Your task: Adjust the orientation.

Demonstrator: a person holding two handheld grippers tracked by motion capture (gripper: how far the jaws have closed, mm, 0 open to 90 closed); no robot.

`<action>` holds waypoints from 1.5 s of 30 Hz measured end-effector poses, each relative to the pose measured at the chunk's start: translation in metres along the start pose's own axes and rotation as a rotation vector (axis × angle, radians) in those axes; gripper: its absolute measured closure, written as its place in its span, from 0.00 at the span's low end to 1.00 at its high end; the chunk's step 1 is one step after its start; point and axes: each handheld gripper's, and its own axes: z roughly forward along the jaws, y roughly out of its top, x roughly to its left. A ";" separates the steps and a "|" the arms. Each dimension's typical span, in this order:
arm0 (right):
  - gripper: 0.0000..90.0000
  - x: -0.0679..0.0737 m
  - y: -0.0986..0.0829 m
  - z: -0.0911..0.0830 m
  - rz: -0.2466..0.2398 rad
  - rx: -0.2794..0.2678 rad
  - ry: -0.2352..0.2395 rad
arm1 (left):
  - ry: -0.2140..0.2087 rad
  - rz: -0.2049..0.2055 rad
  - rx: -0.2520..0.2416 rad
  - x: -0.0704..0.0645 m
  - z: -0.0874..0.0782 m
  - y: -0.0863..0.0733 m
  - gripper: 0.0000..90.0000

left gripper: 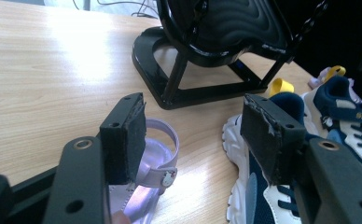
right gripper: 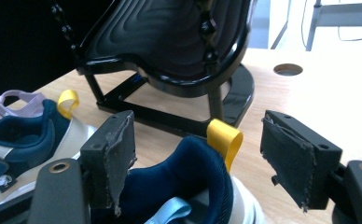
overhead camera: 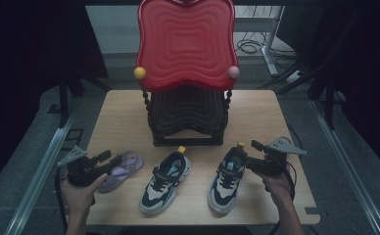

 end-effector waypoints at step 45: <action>0.35 -0.011 -0.009 -0.012 0.070 0.026 -0.058 | 0.114 0.063 0.105 0.003 -0.043 -0.012 1.00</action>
